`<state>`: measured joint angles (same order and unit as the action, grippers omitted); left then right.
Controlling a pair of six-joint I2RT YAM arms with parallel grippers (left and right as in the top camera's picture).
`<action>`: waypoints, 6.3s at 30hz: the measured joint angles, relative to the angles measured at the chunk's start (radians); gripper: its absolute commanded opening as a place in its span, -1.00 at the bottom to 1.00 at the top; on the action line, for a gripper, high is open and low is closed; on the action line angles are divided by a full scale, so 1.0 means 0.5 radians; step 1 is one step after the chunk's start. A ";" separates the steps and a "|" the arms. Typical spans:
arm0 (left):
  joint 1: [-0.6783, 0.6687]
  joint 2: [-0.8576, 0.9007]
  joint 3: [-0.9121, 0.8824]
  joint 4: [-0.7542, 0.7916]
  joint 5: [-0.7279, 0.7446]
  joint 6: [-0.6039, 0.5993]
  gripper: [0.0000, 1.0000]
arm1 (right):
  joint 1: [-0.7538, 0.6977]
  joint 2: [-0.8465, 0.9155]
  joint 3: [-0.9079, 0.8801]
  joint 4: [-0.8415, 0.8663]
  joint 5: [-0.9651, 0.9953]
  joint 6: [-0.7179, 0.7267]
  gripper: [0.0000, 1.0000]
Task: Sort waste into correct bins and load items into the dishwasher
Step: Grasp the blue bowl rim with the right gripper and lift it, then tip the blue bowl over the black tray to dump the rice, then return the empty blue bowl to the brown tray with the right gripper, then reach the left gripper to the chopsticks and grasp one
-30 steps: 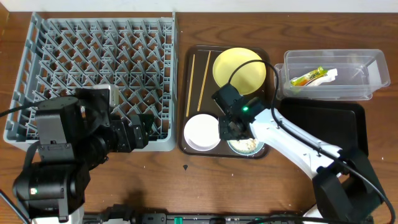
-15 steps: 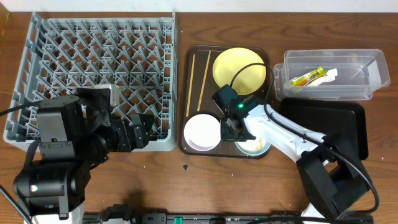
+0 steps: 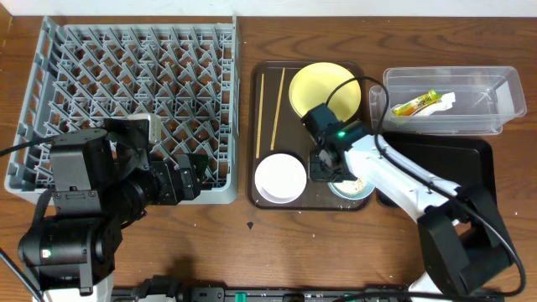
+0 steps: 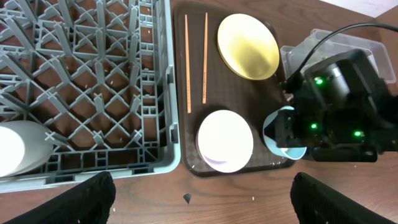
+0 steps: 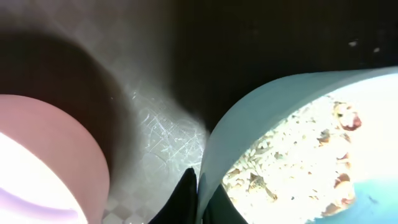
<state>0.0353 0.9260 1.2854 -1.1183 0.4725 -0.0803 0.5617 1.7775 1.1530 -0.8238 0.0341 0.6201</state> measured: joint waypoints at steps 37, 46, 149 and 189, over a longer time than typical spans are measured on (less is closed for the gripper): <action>0.000 0.000 0.000 0.000 0.001 0.005 0.97 | -0.191 -0.171 0.017 -0.059 -0.473 -0.298 -0.98; 0.000 0.000 0.000 0.000 0.001 0.006 0.96 | -0.985 -0.625 0.018 -0.297 -1.185 -0.690 -0.98; 0.000 0.002 0.000 0.024 0.001 0.003 0.97 | 0.064 -0.445 -0.397 0.428 0.005 -0.634 0.08; -0.993 2.378 0.516 1.277 -0.888 -0.109 0.07 | -0.880 -1.291 0.061 -0.272 -0.632 -0.520 -0.04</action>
<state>-0.4610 2.1151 1.5433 -0.4797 0.0284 -0.1349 0.1219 1.1320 1.1835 -0.9600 -0.2817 0.3599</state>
